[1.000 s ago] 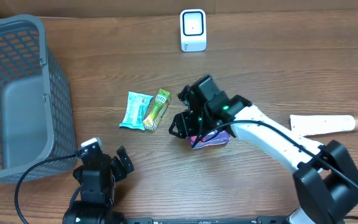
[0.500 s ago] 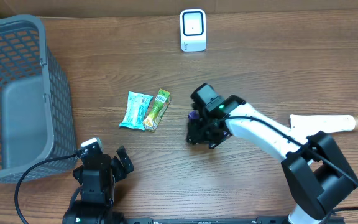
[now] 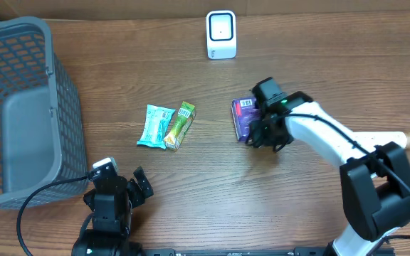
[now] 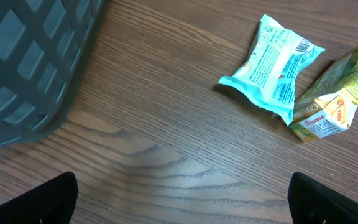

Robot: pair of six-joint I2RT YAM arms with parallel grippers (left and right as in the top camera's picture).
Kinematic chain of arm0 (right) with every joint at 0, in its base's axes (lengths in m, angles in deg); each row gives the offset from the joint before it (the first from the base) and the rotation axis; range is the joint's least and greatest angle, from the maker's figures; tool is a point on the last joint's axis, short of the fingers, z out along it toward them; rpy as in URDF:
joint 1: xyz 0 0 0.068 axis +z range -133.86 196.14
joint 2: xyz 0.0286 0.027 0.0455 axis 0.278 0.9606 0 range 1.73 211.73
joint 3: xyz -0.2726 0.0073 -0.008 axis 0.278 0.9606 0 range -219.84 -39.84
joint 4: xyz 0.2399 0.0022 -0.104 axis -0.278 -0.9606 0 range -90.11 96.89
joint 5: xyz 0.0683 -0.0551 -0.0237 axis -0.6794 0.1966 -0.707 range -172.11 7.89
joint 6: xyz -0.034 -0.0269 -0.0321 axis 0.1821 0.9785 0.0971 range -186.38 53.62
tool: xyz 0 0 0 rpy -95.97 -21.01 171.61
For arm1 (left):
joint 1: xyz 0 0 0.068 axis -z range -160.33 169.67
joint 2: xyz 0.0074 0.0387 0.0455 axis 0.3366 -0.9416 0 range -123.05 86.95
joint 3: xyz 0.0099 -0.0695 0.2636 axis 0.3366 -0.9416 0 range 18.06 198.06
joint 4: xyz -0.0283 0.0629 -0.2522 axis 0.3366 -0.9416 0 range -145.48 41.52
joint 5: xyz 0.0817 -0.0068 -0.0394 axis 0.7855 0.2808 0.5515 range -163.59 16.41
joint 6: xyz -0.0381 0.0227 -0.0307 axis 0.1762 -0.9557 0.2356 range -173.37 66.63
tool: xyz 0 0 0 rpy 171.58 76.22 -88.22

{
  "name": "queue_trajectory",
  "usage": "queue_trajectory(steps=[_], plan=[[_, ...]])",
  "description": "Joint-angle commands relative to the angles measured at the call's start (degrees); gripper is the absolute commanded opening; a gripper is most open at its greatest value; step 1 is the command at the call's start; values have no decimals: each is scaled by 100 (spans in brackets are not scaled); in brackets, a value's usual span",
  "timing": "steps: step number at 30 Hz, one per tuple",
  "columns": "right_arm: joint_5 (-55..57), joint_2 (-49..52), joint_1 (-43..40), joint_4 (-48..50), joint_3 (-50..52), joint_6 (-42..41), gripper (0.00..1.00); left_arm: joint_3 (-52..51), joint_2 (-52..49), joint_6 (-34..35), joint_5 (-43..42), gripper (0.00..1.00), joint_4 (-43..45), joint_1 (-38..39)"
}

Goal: Scan the item barcode

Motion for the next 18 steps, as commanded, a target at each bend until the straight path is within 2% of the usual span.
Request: queue_trajectory(steps=[1,5,8,10,13,18], plan=[[146,-33,-291,57,-234,221,56,-24,50,101,79,99,33,11],[-1005,-293,-481,-72,-426,820,56,-24,50,101,79,100,33,11],[-1130,-660,-616,-190,-645,903,57,-24,50,101,79,100,33,11],[-1132,-892,-782,-173,-778,1064,63,-24,50,101,79,100,33,11],[-1128,-1032,-1054,-15,-833,1644,80,-24,50,101,79,99,33,11],[-1272,-669,-1532,332,-813,2057,82,-24,50,101,79,100,33,11]])
